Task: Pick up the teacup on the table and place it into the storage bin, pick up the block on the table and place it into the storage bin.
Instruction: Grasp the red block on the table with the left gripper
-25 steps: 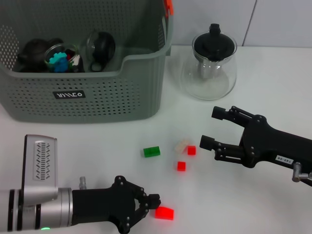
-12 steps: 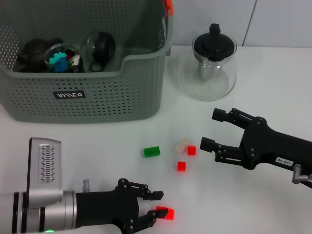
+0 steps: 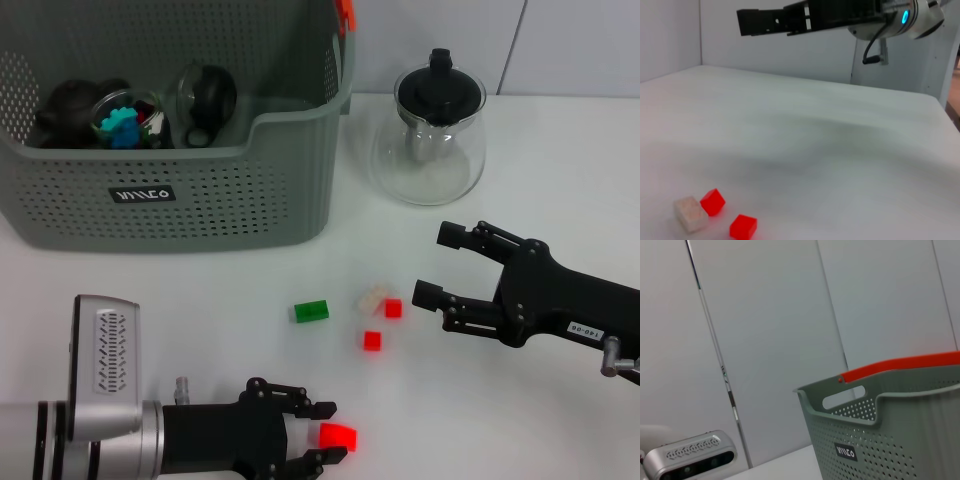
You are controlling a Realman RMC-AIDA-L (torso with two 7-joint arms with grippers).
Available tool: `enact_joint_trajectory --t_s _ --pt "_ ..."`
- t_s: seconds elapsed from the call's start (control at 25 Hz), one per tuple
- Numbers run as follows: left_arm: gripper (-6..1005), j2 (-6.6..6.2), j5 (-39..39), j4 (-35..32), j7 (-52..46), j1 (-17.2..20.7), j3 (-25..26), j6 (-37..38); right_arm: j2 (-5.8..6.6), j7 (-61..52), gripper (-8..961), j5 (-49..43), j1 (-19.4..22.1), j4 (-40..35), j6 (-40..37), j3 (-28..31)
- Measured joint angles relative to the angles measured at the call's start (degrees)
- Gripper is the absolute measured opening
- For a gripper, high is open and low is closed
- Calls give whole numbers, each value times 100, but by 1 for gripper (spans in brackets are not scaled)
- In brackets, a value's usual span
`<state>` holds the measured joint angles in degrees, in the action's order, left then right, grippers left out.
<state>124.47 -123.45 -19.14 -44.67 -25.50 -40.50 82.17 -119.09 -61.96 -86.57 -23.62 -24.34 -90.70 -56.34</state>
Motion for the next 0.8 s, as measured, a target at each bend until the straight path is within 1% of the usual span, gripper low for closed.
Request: enact_joint_trajectory --t_s 0.36,0.68,0.8 --pt "381 6 33 125 114 2 9 -267 0 -9 943 0 6 0 -1 0" --pt "343 6 78 133 98 2 51 -206 0 -9 943 -18 8 0 -17 0" --pt "263 7 80 114 86 2 38 -185 0 -9 943 -20 15 0 -23 0"
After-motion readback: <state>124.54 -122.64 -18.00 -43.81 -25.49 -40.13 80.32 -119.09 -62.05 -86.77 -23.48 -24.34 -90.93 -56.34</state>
